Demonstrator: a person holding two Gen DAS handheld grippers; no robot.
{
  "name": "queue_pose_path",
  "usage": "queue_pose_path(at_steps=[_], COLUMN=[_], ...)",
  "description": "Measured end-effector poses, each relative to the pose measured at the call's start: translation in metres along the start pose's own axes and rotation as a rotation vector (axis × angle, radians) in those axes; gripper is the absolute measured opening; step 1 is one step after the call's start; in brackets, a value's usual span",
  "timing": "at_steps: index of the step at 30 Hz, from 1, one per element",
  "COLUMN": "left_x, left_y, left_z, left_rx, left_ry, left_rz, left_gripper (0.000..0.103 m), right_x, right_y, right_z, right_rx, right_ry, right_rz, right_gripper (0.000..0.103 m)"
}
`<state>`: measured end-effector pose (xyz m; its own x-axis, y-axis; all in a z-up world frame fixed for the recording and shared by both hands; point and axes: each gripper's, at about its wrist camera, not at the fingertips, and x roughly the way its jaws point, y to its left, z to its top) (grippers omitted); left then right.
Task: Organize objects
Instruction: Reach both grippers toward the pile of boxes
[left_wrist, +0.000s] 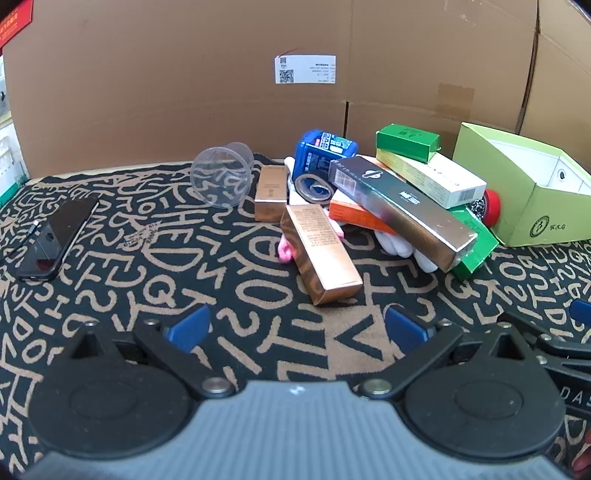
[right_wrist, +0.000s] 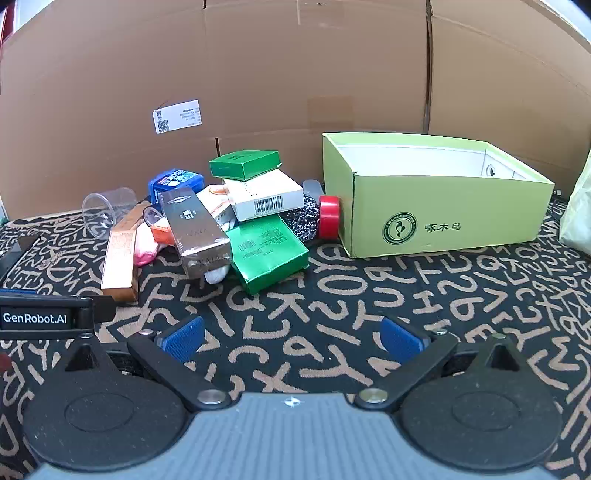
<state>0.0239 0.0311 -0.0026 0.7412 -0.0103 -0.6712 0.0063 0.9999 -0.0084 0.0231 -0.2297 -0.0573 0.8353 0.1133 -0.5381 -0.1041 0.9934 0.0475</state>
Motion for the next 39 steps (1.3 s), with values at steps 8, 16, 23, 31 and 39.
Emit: queue_pose_path(at_steps=[8, 16, 23, 31, 39], left_x=[0.007, 0.011, 0.012, 0.015, 0.014], left_y=[0.001, 0.004, 0.005, 0.010, 0.036], left_z=[0.003, 0.005, 0.005, 0.005, 0.018], left_rx=[0.001, -0.005, -0.003, -0.010, -0.017], left_ry=[0.007, 0.016, 0.014, 0.025, -0.003], left_rz=[-0.006, -0.005, -0.009, -0.006, -0.028], left_gripper=[0.103, 0.103, 0.103, 0.103, 0.099], right_x=[0.006, 0.010, 0.011, 0.011, 0.023], right_y=[0.004, 0.008, 0.012, 0.024, 0.029], right_z=[0.003, 0.004, 0.005, 0.010, 0.028], right_rx=[-0.023, -0.041, -0.057, -0.168, -0.218], right_ry=[0.005, 0.005, 0.004, -0.049, -0.081], right_rz=[0.013, 0.025, 0.033, 0.084, 0.149], right_gripper=[0.103, 0.103, 0.103, 0.103, 0.103])
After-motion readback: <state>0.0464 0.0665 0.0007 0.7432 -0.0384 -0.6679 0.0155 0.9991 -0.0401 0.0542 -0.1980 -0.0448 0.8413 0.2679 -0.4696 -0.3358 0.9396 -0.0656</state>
